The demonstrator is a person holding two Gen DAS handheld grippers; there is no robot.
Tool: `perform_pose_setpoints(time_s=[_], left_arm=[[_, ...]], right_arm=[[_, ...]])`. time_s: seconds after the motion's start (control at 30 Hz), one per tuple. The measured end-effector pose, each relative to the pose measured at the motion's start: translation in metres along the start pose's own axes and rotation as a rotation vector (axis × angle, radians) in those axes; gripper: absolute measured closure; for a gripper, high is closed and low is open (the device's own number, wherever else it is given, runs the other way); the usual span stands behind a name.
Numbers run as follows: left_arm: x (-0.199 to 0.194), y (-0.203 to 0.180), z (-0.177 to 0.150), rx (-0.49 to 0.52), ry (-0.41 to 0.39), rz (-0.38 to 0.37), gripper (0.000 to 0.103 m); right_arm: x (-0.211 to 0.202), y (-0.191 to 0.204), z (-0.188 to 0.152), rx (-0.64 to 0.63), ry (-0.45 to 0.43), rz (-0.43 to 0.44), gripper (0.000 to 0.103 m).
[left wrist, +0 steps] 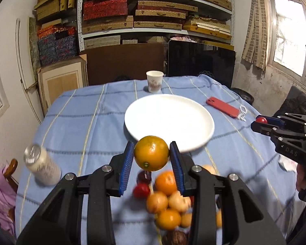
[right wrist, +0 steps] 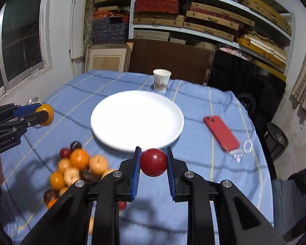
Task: Organize fruits
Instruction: 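Carry the tangerine to the plate with the left tool while the right tool grasps and places a red tomato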
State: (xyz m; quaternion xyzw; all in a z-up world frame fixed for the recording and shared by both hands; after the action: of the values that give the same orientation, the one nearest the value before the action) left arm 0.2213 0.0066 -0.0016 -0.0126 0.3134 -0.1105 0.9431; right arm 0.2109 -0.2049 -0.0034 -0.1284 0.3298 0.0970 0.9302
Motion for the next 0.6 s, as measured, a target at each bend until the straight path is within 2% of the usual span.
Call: perform_pose_setpoints(time_s=[0.13,0.23,0.3,0.4,0.47,0.6], left_arm=[[0.059,0.004,0.030,-0.026,0.033,0.008,0.068],[0.108,0.005,0.043,-0.063,0.069,0.012,0.068],[0.136,-0.003,0.049,-0.051,0.088,0.008,0.068],[0.174,-0.006,0.051,-0.041,0.134,0.011,0.068],[0.196,0.002,0.050,-0.079,0.167,0.004,0.068],[0.226,0.014,0.051,-0.088,0.189,0.031,0.068]], right_arm=[[0.048,-0.008,0.029,0.024,0.009,-0.015,0.079],[0.101,-0.013,0.039,0.061,0.061,-0.007,0.079],[0.127,-0.011,0.044,0.069,0.078,0.004,0.079],[0.151,-0.009,0.051,0.063,0.091,0.015,0.079],[0.163,-0.009,0.054,0.056,0.105,0.015,0.079],[0.187,-0.013,0.052,0.053,0.147,0.007,0.078]])
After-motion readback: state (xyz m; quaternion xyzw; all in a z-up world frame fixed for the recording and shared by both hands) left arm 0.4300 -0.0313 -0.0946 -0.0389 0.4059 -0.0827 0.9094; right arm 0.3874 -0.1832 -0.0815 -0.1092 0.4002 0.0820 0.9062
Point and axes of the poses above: each gripper's, at about its wrist camera, not at the fingertips, and x roughly the way its jaws point, y to its left, z to its top, the point moved 4 cm from there along x, roughly the way its jaws point, and after that the axes turned 7 degrees about -x, right-handed, at the moved point
